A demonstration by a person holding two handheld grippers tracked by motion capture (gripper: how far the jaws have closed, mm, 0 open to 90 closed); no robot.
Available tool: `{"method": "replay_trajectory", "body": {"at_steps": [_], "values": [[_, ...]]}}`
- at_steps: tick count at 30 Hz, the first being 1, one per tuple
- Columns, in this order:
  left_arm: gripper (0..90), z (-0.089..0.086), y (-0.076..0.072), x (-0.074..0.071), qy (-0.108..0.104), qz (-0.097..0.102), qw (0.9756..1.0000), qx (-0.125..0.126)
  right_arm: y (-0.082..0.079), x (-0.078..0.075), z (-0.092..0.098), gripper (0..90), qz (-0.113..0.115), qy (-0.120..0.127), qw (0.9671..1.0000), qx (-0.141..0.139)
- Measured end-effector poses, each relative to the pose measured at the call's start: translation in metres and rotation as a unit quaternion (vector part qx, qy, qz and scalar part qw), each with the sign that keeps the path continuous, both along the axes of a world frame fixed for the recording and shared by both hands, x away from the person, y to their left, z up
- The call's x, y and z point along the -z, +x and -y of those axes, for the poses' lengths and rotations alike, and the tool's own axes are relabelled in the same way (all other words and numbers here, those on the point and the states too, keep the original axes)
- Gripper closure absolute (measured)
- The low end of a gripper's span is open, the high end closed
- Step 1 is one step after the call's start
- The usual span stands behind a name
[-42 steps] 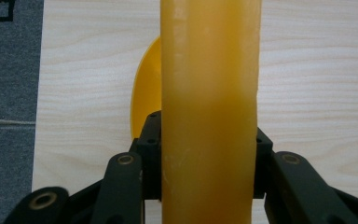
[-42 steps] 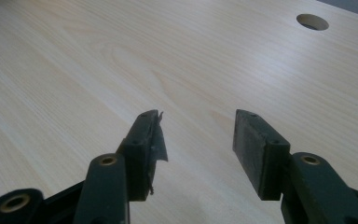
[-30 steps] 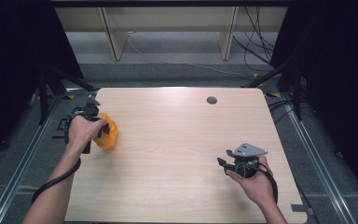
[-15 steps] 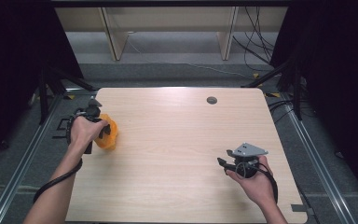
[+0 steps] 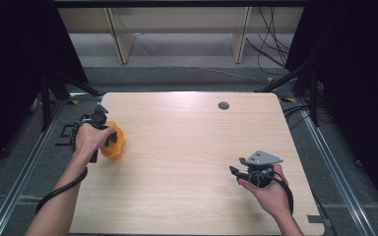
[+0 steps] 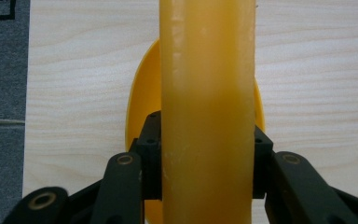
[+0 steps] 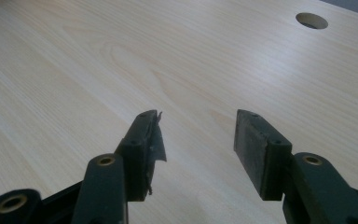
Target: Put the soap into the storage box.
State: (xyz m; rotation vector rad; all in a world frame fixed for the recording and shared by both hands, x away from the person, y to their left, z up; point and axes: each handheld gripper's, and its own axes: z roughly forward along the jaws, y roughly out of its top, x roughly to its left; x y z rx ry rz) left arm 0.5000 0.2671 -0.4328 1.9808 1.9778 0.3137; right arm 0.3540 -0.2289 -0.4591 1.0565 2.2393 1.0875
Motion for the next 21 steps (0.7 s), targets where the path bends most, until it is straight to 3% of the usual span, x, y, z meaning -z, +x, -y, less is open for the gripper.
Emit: {"method": "replay_trajectory", "body": {"at_steps": [21], "values": [[57.0,-0.0047,0.001,0.0027,-0.006,0.008,0.9999,0.011,0.0001,0.0001,0.0003,49.9,0.0,-0.001,1.0,0.0]]}}
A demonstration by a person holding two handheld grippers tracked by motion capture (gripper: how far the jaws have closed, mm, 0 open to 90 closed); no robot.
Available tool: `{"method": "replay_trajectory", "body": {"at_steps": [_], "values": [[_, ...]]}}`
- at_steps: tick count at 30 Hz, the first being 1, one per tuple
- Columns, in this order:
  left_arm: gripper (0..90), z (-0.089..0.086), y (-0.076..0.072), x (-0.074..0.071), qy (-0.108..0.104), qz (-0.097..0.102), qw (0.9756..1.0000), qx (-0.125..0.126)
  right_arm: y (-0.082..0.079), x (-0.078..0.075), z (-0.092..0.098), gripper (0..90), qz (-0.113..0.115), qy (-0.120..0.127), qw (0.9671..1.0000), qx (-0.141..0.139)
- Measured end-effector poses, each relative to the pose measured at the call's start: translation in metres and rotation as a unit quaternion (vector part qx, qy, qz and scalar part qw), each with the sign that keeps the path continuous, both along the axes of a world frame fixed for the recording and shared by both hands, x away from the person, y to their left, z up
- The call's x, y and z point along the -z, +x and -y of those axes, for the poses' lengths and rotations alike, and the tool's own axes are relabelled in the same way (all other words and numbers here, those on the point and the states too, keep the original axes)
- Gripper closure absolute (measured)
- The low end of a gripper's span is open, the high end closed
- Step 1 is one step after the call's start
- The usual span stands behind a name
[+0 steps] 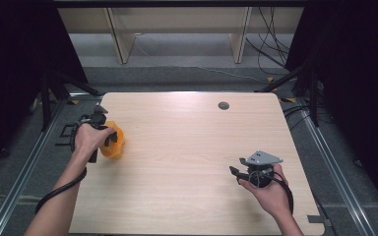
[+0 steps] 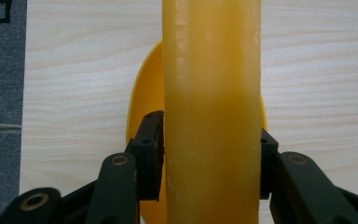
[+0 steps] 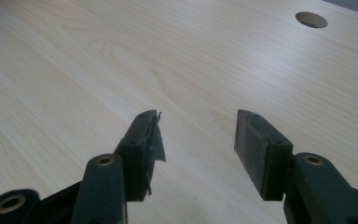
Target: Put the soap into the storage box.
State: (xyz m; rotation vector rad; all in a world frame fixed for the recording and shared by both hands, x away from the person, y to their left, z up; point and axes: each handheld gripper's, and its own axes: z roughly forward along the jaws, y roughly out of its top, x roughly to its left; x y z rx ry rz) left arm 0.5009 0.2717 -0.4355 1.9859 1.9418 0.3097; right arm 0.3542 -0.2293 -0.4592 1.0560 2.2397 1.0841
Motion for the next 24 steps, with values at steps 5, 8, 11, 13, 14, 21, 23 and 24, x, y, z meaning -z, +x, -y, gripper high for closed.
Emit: {"method": "replay_trajectory", "body": {"at_steps": [5,8,11,13,14,21,23,24], "values": [[55.9,0.0,0.0,0.0,0.0,0.003,1.0,-0.002,0.0,0.0,0.0,49.7,-0.001,0.0,1.0,0.0],[54.2,0.0,0.0,-0.001,-0.003,0.001,1.0,-0.007,0.0,0.0,0.0,49.6,-0.006,0.001,1.0,0.002],[52.1,0.0,-0.001,-0.002,0.001,0.007,1.0,-0.005,0.0,0.0,0.0,49.5,-0.004,0.002,1.0,0.002],[50.6,0.0,-0.001,-0.003,0.004,0.013,0.9999,-0.006,0.0,0.0,0.0,49.4,-0.002,0.0,1.0,0.0],[50.6,0.0,-0.001,-0.004,0.005,0.011,0.9999,-0.006,0.0,0.0,0.0,49.4,-0.002,0.0,1.0,0.0],[45.0,0.002,-0.004,-0.011,0.01,0.026,0.9996,-0.002,-0.001,0.0,0.0,49.2,-0.005,0.001,1.0,0.004],[42.8,0.002,-0.006,-0.014,0.012,0.034,0.9994,-0.003,-0.001,0.0,0.0,49.1,-0.004,0.004,1.0,0.007],[42.3,0.002,-0.006,-0.014,0.012,0.034,0.9994,-0.003,-0.001,0.0,0.0,49.1,-0.004,0.004,1.0,0.007]]}}
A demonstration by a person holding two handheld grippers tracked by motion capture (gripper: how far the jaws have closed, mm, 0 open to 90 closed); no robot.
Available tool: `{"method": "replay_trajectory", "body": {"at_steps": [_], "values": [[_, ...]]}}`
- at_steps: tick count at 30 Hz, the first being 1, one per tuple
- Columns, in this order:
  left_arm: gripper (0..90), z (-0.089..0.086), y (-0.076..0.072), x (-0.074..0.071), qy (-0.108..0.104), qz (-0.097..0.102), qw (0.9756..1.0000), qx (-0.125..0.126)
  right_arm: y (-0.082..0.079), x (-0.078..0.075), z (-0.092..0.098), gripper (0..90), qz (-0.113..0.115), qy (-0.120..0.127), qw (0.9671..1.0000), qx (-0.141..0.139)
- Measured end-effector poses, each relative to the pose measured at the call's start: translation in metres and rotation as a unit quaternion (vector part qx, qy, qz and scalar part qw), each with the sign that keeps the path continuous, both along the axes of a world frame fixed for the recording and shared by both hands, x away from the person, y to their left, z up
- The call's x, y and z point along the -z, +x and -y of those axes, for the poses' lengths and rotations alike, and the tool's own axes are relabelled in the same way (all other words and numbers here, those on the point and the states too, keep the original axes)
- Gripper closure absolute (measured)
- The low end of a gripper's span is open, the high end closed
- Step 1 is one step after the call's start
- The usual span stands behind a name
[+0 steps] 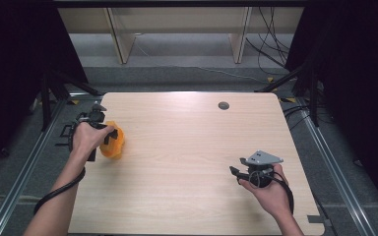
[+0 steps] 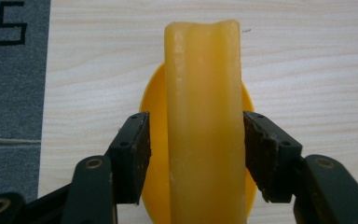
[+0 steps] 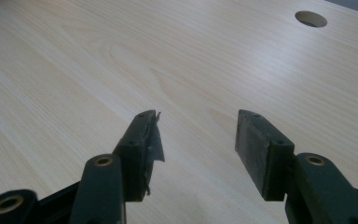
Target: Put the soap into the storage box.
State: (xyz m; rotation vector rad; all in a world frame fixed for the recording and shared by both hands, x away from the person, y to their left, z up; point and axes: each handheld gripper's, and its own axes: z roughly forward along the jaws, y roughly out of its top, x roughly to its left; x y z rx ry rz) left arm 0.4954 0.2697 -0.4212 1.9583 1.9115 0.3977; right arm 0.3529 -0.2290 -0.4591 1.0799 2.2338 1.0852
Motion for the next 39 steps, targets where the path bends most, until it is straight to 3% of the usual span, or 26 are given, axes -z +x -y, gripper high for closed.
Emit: {"method": "replay_trajectory", "body": {"at_steps": [10,20,27,29,31,32,33,39], "values": [[37.3,0.001,-0.005,-0.01,0.006,0.013,0.9999,0.002,-0.001,0.0,0.0,49.0,-0.006,0.004,1.0,0.002],[33.2,-0.001,-0.01,-0.018,-0.004,0.021,0.9998,0.006,0.0,0.0,0.001,48.9,0.0,-0.003,1.0,-0.002],[31.7,-0.005,-0.023,-0.029,-0.005,0.034,0.9993,0.015,0.0,0.0,0.001,48.9,-0.002,0.0,1.0,-0.001],[31.3,-0.007,-0.027,-0.033,-0.014,0.036,0.999,0.024,0.0,0.0,0.001,48.9,-0.004,0.001,1.0,-0.002],[30.3,-0.014,-0.033,-0.036,-0.05,0.04,0.9972,0.038,-0.001,0.0,0.001,48.9,-0.002,0.0,1.0,0.0],[30.3,-0.016,-0.035,-0.037,-0.057,0.04,0.9968,0.04,-0.002,0.0,0.0,48.9,-0.011,0.005,0.9999,0.007],[30.3,-0.02,-0.039,-0.039,-0.069,0.043,0.9958,0.043,-0.001,0.0,0.001,48.9,-0.001,-0.001,1.0,0.001],[29.8,-0.031,-0.061,-0.042,-0.063,0.073,0.9937,0.058,0.0,0.0,0.002,48.9,0.003,-0.005,1.0,0.0]]}}
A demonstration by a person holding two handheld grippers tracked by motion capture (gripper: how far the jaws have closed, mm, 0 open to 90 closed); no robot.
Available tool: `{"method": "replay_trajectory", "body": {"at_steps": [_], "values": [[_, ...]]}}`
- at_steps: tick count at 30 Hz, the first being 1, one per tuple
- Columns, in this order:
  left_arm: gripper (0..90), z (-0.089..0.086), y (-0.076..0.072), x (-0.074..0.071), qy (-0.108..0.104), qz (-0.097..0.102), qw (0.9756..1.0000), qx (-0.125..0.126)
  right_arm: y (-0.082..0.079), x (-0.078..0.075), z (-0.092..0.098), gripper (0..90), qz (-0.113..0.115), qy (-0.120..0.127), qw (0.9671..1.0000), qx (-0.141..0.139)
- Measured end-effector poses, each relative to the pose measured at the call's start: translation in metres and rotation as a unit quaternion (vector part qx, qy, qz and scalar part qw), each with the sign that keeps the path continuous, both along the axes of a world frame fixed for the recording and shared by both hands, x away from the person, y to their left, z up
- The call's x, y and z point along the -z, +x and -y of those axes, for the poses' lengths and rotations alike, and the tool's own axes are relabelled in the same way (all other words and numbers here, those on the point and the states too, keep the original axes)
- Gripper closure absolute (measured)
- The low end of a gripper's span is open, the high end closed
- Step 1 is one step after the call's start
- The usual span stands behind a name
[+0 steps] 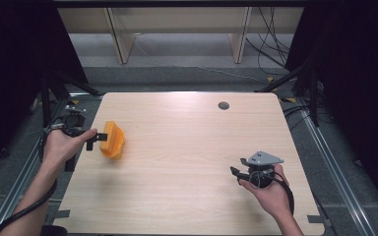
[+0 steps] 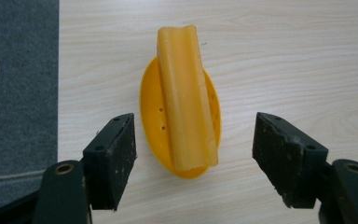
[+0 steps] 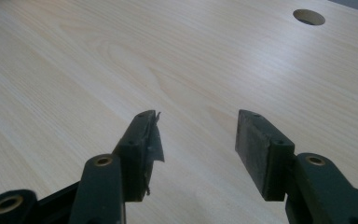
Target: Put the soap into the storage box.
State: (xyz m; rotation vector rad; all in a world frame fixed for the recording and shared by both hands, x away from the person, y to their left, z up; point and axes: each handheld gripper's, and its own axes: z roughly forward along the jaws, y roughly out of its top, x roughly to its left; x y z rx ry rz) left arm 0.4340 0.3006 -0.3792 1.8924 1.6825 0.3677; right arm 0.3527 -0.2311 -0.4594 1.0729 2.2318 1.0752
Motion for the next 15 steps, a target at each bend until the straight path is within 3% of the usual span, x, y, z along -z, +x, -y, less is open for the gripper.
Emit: {"method": "replay_trajectory", "body": {"at_steps": [7,9,15], "values": [[29.8,-0.005,-0.033,0.006,0.005,0.037,0.999,0.024,-0.001,0.0,-0.001,48.9,-0.004,0.005,1.0,0.001],[29.4,-0.004,-0.041,0.009,0.009,0.037,0.9988,0.031,-0.001,0.0,0.0,48.9,-0.006,0.004,1.0,0.0],[29.2,0.001,-0.068,0.03,0.027,0.065,0.9961,0.053,-0.002,0.0,-0.001,48.9,-0.005,0.006,1.0,0.003]]}}
